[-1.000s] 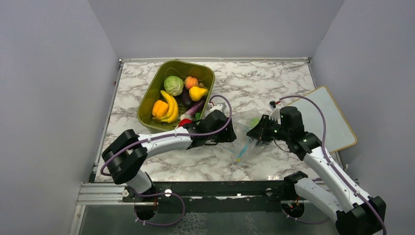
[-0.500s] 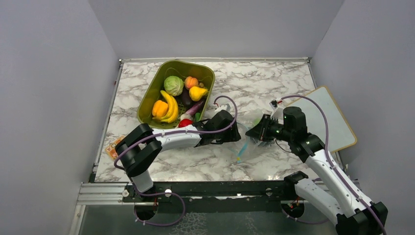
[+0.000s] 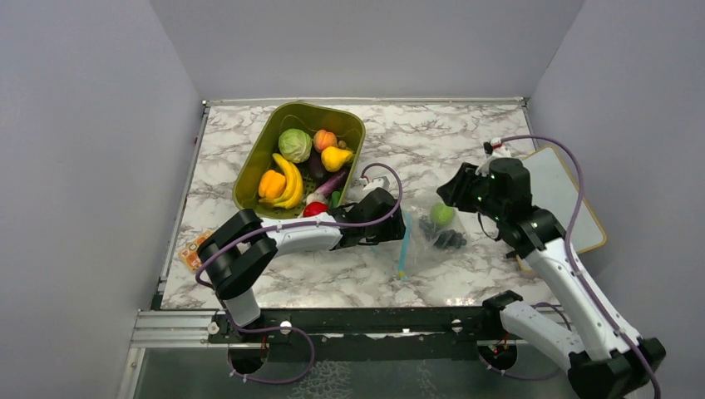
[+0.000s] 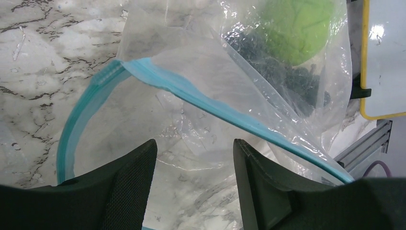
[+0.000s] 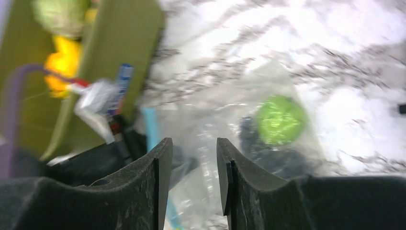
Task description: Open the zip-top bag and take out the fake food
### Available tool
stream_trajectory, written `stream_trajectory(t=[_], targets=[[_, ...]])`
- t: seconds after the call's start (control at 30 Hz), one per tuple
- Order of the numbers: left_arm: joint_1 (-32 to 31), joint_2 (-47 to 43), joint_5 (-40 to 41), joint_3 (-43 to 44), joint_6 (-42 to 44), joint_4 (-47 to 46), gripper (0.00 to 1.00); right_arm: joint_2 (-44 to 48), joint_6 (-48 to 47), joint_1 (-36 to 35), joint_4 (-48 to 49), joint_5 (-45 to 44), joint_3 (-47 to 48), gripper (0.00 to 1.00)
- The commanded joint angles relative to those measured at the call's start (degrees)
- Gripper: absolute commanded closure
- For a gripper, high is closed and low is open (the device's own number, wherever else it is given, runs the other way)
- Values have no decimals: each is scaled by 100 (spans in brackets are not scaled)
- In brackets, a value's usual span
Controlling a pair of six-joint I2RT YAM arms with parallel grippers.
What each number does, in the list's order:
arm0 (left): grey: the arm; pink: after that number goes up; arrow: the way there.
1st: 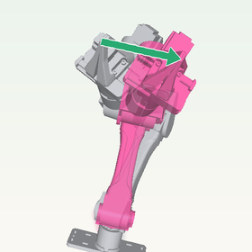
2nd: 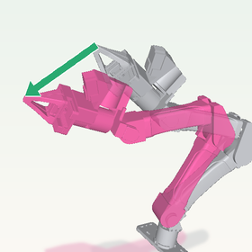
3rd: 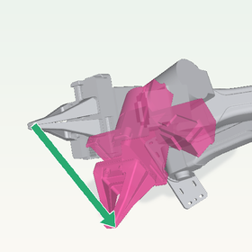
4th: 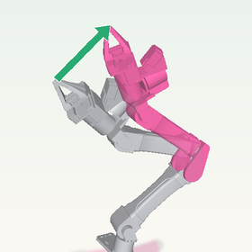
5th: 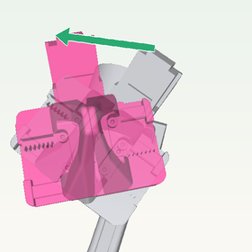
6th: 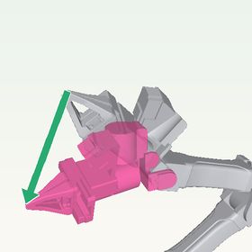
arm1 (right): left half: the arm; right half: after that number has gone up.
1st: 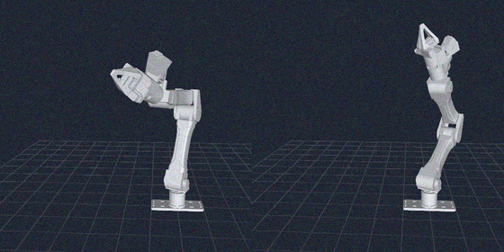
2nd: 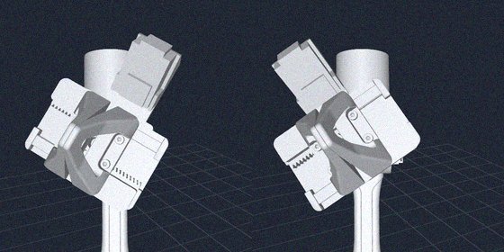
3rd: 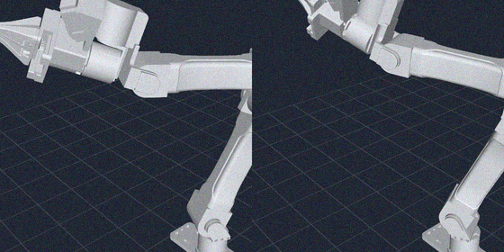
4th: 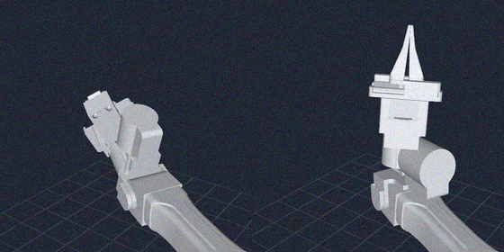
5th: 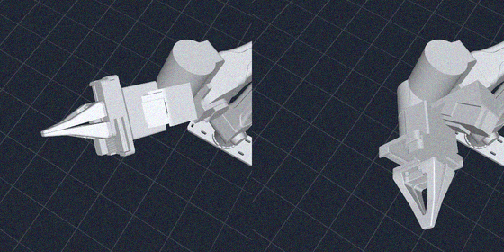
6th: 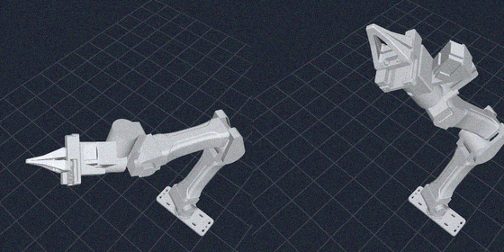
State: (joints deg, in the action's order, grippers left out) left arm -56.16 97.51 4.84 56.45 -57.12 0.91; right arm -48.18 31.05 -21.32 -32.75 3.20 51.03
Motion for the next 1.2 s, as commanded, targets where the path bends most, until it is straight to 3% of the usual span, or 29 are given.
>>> stream_trajectory(t=[0.0, 0.1, 0.37, 0.5, 0.67, 0.97, 1.17], targets=[[-8, -169, 86, -37, 30, -93, 38, -1053, -41, 300, -551, -1069, -120, 61], [-9, -218, -32, -109, 35, -193, 38, -1446, 207, 498, -324, -728, -507, 62], [-1, -197, -401, -249, 114, -429, 38, -1936, 326, 713, -12, -1137, -1122, 62], [1, -210, -412, -281, 123, -551, 36, -2169, 160, 717, 38, 50, -1307, 65], [9, -216, -349, -267, 122, -554, 32, -1578, 109, 718, 435, 1455, -1566, 66], [22, -87, -305, -322, -28, -441, 30, -1087, 376, 717, -267, -459, -957, 63], [2, -51, -487, -416, -220, -892, 30, -1371, 883, 717, -15, 31, -1793, 67]])
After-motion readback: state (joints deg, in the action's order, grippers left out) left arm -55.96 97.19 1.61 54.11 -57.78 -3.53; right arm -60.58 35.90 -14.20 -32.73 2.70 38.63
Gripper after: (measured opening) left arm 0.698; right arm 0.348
